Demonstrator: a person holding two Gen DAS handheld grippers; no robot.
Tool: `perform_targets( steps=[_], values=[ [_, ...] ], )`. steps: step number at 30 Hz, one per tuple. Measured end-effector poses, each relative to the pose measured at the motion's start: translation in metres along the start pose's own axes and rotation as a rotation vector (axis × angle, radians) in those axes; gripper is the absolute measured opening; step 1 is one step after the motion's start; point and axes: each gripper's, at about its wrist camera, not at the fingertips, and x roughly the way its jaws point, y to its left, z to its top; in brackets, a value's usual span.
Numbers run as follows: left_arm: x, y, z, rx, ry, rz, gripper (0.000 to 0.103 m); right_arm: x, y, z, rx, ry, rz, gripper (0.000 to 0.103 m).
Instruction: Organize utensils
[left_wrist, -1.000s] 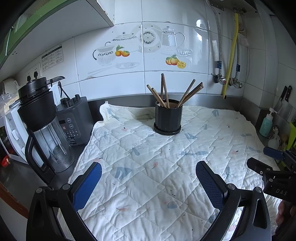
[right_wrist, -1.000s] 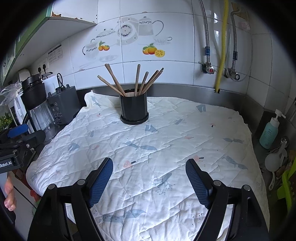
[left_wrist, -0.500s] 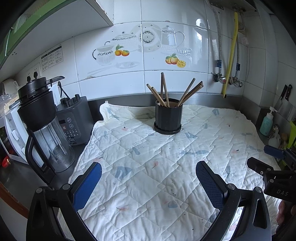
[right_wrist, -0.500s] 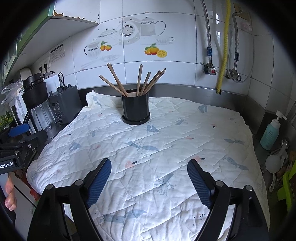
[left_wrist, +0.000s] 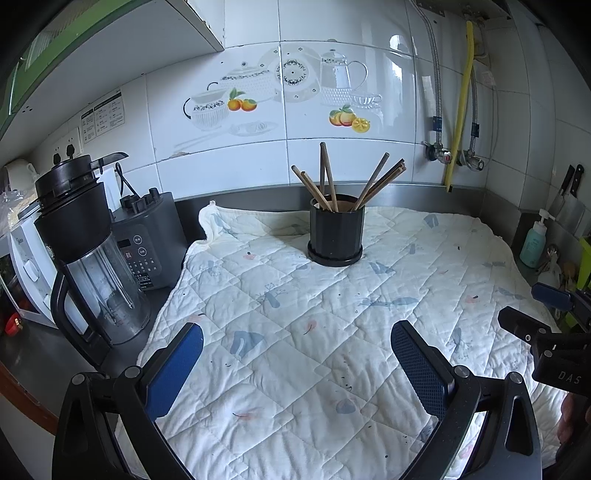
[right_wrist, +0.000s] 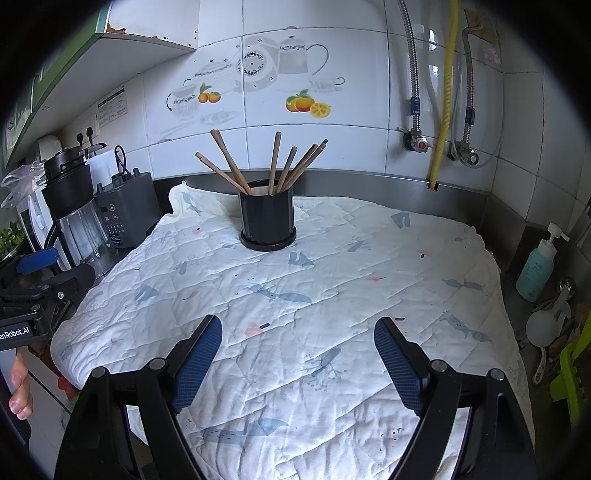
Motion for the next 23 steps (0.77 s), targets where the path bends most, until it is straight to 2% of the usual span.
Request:
perform_targets(
  steps=[23],
  values=[
    [0.0066, 0.0003, -0.0030, 0.015, 0.002, 0.001, 0.103, 0.0027, -0.0032, -0.0026, -0.005, 0.003, -0.007, 0.093]
  ],
)
